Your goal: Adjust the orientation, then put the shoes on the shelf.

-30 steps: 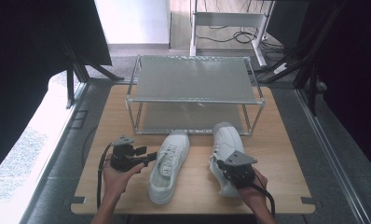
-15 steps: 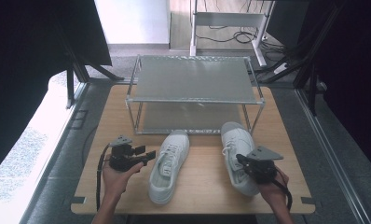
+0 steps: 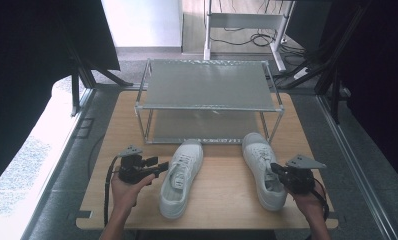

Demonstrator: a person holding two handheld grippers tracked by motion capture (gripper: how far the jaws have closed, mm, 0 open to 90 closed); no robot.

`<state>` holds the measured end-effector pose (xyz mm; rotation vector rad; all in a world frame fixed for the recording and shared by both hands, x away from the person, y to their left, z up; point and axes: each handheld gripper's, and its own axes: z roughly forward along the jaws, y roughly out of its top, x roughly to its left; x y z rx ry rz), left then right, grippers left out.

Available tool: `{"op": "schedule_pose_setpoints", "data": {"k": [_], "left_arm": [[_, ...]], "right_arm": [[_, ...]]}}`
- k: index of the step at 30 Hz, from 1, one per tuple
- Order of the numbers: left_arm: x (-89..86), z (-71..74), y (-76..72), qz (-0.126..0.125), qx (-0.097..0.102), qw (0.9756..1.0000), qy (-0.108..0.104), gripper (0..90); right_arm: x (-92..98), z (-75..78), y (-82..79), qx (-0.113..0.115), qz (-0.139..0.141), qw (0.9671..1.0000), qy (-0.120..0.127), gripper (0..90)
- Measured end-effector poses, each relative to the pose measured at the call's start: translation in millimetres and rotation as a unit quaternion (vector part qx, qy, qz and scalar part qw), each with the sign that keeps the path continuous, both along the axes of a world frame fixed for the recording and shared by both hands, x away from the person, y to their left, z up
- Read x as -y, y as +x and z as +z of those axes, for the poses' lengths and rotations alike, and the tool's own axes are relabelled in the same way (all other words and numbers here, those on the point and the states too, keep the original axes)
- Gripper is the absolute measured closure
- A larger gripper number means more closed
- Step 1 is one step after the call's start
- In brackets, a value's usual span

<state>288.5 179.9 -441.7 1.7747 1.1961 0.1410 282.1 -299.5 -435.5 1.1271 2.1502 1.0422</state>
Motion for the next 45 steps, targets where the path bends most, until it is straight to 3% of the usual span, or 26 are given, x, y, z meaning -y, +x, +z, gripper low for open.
{"op": "schedule_pose_setpoints", "data": {"k": [4, 9, 12, 21, 23, 28, 33, 37, 40, 45], "left_arm": [[-0.8, 3.1, -1.6, -0.001, 0.006, 1.0000, -0.001, 44.1], [2.5, 11.5, -5.9, -0.005, 0.023, 0.9997, 0.009, 44.2], [6.1, 14.5, -7.9, -0.011, 0.029, 0.9994, 0.015, 44.1], [14.4, 11.7, -10.0, -0.023, 0.026, 0.9989, 0.032, 44.8], [22.8, 9.3, -8.9, -0.034, 0.027, 0.9983, 0.039, 44.9], [35.5, 0.5, -8.7, -0.031, 0.021, 0.9954, 0.088, 47.0], [43.2, -8.7, -6.8, -0.012, 0.008, 0.9908, 0.135, 51.4], [46.8, -14.9, -4.4, -0.006, 0.005, 0.9911, 0.133, 52.3], [53.6, -20.7, -2.1, 0.004, 0.003, 0.9884, 0.152, 56.6], [55.5, -23.0, 1.0, 0.020, 0.005, 0.9872, 0.158, 60.7]], "right_arm": [[2.6, 3.6, -1.4, 0.005, 0.000, 0.9996, 0.030, 80.4], [-1.5, 8.2, -3.8, 0.014, 0.001, 0.9997, 0.021, 72.2], [-1.0, 10.1, -4.3, 0.016, 0.004, 0.9993, 0.033, 67.5], [1.6, 11.2, -3.5, 0.018, -0.006, 0.9993, 0.032, 61.5], [2.6, 11.0, -3.1, 0.018, -0.008, 0.9993, 0.033, 61.3], [6.2, 11.1, -3.6, 0.018, -0.015, 0.9990, 0.039, 61.0], [7.3, 13.2, -4.2, 0.019, -0.019, 0.9988, 0.041, 60.5], [7.2, 11.3, -3.3, 0.017, -0.021, 0.9988, 0.041, 60.1], [6.7, 9.2, -1.8, 0.013, -0.024, 0.9988, 0.042, 59.8], [4.0, 8.9, -1.8, 0.011, -0.019, 0.9990, 0.039, 59.1]]}}
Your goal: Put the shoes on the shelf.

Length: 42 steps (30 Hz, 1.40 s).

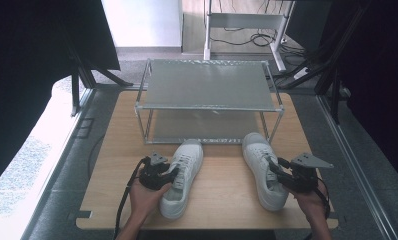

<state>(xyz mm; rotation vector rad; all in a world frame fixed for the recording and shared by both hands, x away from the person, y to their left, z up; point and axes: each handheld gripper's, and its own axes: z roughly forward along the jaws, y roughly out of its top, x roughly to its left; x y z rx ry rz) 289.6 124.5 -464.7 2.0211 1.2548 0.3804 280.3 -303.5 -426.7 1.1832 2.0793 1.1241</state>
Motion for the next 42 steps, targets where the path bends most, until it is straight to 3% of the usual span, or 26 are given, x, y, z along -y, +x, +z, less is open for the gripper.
{"op": "schedule_pose_setpoints", "data": {"k": [3, 4, 5, 8, 13, 19, 24, 25, 28, 30, 33, 35, 36, 38, 40, 42], "left_arm": [[6.4, -0.9, 2.5, 0.018, 0.002, 0.9993, 0.034, 60.9], [6.4, -0.9, 2.5, 0.018, 0.002, 0.9993, 0.034, 62.4], [15.1, -2.6, 3.5, 0.023, 0.010, 0.9978, 0.062, 64.2], [22.8, -7.3, 5.9, 0.032, 0.018, 0.9957, 0.085, 68.8], [19.4, -7.2, 7.1, 0.033, 0.010, 0.9971, 0.068, 70.8], [16.2, -8.3, 6.9, 0.036, 0.012, 0.9978, 0.054, 74.9], [15.8, -8.3, 6.9, 0.036, 0.012, 0.9979, 0.053, 75.3], [15.8, -8.3, 6.9, 0.036, 0.012, 0.9979, 0.053, 75.4], [15.5, -8.5, 6.9, 0.037, 0.012, 0.9979, 0.052, 75.8], [15.5, -8.6, 6.7, 0.036, 0.014, 0.9979, 0.053, 76.2], [15.3, -8.6, 6.8, 0.036, 0.013, 0.9979, 0.052, 76.4], [15.3, -8.7, 6.9, 0.036, 0.013, 0.9980, 0.051, 76.4], [15.3, -8.7, 6.9, 0.036, 0.013, 0.9980, 0.050, 76.4], [15.7, -8.5, 6.9, 0.036, 0.013, 0.9979, 0.052, 76.4], [16.4, -8.4, 6.6, 0.037, 0.014, 0.9977, 0.055, 76.5], [15.8, -8.5, 6.7, 0.037, 0.014, 0.9978, 0.053, 76.6]], "right_arm": [[0.3, -0.3, 0.5, -0.001, -0.001, 1.0000, 0.002, 59.1], [0.3, -0.7, 0.7, -0.002, -0.002, 1.0000, 0.002, 58.9], [0.3, -1.1, 0.9, -0.002, -0.003, 1.0000, 0.002, 58.7], [0.2, -2.0, 1.4, -0.003, -0.007, 1.0000, 0.002, 58.1], [2.0, -1.1, 1.0, -0.004, -0.006, 1.0000, 0.003, 58.0], [12.2, 18.2, -5.5, 0.010, -0.013, 0.9998, 0.013, 56.8], [23.0, 20.5, -5.7, -0.015, -0.008, 0.9995, 0.028, 53.4], [22.9, 14.9, -2.9, -0.033, -0.001, 0.9993, 0.019, 52.8], [15.0, 3.6, 2.9, -0.055, 0.012, 0.9984, -0.006, 53.0], [7.7, -3.3, 6.6, -0.059, 0.009, 0.9973, -0.042, 53.2], [3.7, -10.0, 12.6, -0.059, -0.022, 0.9936, -0.093, 57.8], [6.8, -13.4, 18.7, -0.066, -0.036, 0.9928, -0.093, 57.1], [8.1, -14.6, 21.1, -0.071, -0.030, 0.9936, -0.082, 57.2], [6.7, -17.2, 26.1, -0.077, -0.028, 0.9930, -0.085, 57.4], [1.0, -21.9, 33.4, -0.092, -0.038, 0.9891, -0.109, 60.1], [-6.6, -28.7, 41.6, -0.097, -0.053, 0.9807, -0.161, 64.7]]}}
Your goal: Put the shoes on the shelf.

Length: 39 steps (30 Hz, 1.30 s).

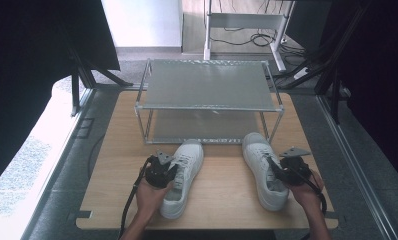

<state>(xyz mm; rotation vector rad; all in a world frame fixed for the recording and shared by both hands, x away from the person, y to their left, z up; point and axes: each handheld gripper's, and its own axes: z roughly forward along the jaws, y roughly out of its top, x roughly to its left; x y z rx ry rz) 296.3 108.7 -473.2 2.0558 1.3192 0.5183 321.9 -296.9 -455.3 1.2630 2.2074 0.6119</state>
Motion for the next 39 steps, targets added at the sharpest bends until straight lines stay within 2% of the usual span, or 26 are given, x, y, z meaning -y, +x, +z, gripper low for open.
{"op": "schedule_pose_setpoints", "data": {"k": [3, 5, 7, 11, 17, 21, 26, 28, 31, 33, 37, 38, 39], "left_arm": [[-0.7, -0.3, 0.1, 0.001, 0.000, 1.0000, -0.004, 76.6], [-0.8, -0.3, 0.1, 0.001, -0.001, 1.0000, -0.005, 76.6], [-1.2, -0.3, -0.1, 0.001, 0.000, 1.0000, -0.006, 76.7], [-3.6, -0.4, 0.2, 0.001, -0.001, 0.9999, -0.014, 77.3], [-6.0, 0.5, 0.5, -0.002, 0.001, 0.9997, -0.025, 79.1], [-8.7, 1.2, 0.7, -0.007, 0.005, 0.9994, -0.034, 80.3], [-15.2, 2.2, 1.3, -0.012, 0.005, 0.9983, -0.056, 81.5], [-18.3, 3.0, 1.2, -0.012, 0.005, 0.9976, -0.069, 81.7], [-23.6, 6.6, -0.9, -0.016, 0.013, 0.9962, -0.085, 81.7], [-28.7, 11.9, -3.7, -0.021, 0.023, 0.9942, -0.103, 81.7], [-42.0, 24.8, -9.4, -0.032, 0.046, 0.9865, -0.154, 81.7], [-42.0, 24.8, -9.4, -0.032, 0.046, 0.9865, -0.154, 81.7], [-45.4, 29.0, -11.2, -0.034, 0.052, 0.9840, -0.167, 81.7]], "right_arm": [[-2.1, 1.2, 6.1, -0.008, 0.003, 1.0000, 0.003, 70.4], [-0.7, -0.1, 7.7, -0.012, -0.008, 0.9999, 0.008, 74.2], [3.1, 0.0, 8.2, -0.017, -0.015, 0.9993, 0.029, 77.3], [5.7, -0.7, 6.5, -0.009, -0.025, 0.9990, 0.035, 84.1], [15.1, -1.8, 5.6, -0.007, -0.034, 0.9961, 0.081, 85.5], [19.5, -2.6, 4.5, -0.007, -0.023, 0.9923, 0.121, 85.7], [20.2, -1.9, 1.6, 0.001, -0.015, 0.9910, 0.133, 85.8], [22.3, -1.7, 0.0, 0.003, -0.014, 0.9895, 0.144, 85.8], [26.4, -0.8, -3.7, 0.009, -0.009, 0.9861, 0.165, 85.7], [28.8, 2.2, -7.3, 0.013, -0.005, 0.9822, 0.187, 85.6], [32.1, 9.2, -14.1, 0.023, 0.008, 0.9740, 0.225, 85.6], [32.5, 10.6, -15.4, 0.028, 0.009, 0.9716, 0.235, 85.6], [32.5, 10.6, -15.4, 0.028, 0.009, 0.9716, 0.235, 85.6]]}}
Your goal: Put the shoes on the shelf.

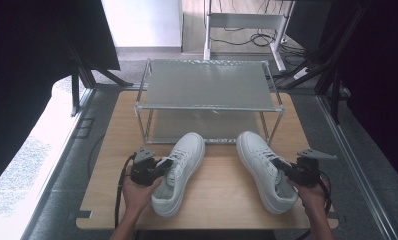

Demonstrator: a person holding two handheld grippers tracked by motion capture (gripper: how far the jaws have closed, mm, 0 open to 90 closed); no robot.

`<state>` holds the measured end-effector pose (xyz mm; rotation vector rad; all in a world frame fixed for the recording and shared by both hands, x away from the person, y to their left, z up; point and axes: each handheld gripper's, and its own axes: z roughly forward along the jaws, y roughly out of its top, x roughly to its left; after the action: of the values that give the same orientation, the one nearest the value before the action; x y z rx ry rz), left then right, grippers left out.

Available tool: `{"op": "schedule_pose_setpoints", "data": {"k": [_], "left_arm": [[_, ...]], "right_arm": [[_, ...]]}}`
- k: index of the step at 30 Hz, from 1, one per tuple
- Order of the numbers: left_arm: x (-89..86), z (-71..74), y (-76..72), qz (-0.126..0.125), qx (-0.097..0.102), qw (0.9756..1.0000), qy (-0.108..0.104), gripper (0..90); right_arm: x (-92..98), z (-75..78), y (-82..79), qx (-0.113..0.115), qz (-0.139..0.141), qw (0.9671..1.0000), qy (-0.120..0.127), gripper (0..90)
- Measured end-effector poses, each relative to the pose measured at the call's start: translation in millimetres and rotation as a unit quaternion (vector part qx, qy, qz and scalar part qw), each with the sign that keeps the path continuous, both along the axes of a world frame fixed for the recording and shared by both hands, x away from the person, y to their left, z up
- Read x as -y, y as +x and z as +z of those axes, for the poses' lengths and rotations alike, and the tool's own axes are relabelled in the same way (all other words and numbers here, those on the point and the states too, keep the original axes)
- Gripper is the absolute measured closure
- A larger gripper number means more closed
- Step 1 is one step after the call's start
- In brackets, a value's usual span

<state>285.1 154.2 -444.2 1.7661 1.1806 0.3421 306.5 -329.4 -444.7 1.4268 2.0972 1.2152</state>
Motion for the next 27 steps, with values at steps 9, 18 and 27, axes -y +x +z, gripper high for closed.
{"op": "schedule_pose_setpoints", "data": {"k": [9, 18, 27], "left_arm": [[-16.5, 18.7, -8.9, -0.003, 0.024, 0.9975, -0.066, 81.7], [-19.3, 25.5, -12.5, -0.011, 0.032, 0.9955, -0.088, 81.7], [-23.5, 32.2, -15.5, -0.012, 0.040, 0.9927, -0.113, 81.7]], "right_arm": [[5.0, 12.5, -7.7, 0.033, 0.018, 0.9958, 0.084, 85.8], [6.2, 26.1, -15.0, 0.060, 0.014, 0.9918, 0.112, 85.8], [6.1, 36.2, -20.0, 0.080, 0.013, 0.9861, 0.145, 85.8]]}}
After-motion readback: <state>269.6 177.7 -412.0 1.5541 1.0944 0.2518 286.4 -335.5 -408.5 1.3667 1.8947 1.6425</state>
